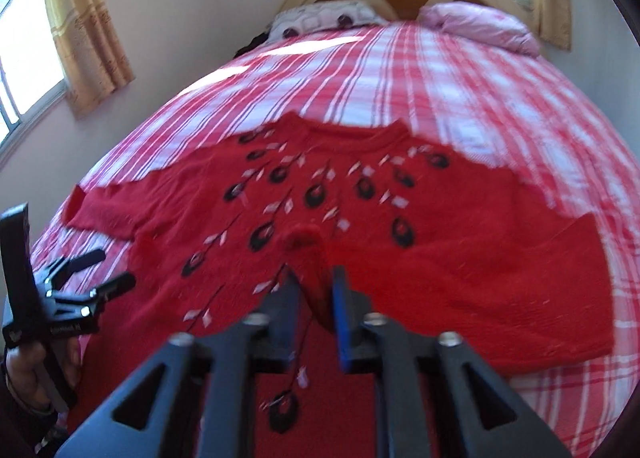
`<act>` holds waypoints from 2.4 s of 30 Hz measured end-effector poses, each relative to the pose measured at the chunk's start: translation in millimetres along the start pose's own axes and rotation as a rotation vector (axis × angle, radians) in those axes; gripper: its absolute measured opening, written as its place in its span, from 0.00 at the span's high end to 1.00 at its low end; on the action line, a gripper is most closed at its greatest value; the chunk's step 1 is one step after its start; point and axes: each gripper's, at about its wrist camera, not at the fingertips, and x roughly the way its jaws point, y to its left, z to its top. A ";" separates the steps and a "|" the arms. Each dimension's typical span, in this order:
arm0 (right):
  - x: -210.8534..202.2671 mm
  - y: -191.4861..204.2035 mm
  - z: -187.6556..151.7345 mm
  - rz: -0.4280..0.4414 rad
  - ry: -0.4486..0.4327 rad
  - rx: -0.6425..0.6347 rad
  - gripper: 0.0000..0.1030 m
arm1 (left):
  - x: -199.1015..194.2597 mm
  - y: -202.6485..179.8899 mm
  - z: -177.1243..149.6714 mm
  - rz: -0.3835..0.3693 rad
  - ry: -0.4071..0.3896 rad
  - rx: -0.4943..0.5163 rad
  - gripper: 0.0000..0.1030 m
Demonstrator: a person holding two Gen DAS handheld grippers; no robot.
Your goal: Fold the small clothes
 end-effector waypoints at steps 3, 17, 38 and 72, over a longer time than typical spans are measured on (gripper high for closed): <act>-11.7 -3.8 -11.4 0.065 -0.012 0.002 0.40 | -8.4 -15.9 5.6 -0.054 -0.001 0.029 0.01; -95.1 -104.1 -74.0 -0.083 -0.130 0.251 0.36 | 37.6 -136.7 36.4 -0.222 0.107 0.161 0.12; -113.9 -114.7 -123.3 -0.106 -0.214 0.277 0.31 | 49.8 -150.1 63.4 -0.297 0.099 0.095 0.92; -104.1 -100.9 -129.5 -0.076 -0.212 0.225 0.31 | 24.1 7.7 78.7 -0.119 0.061 -0.089 0.92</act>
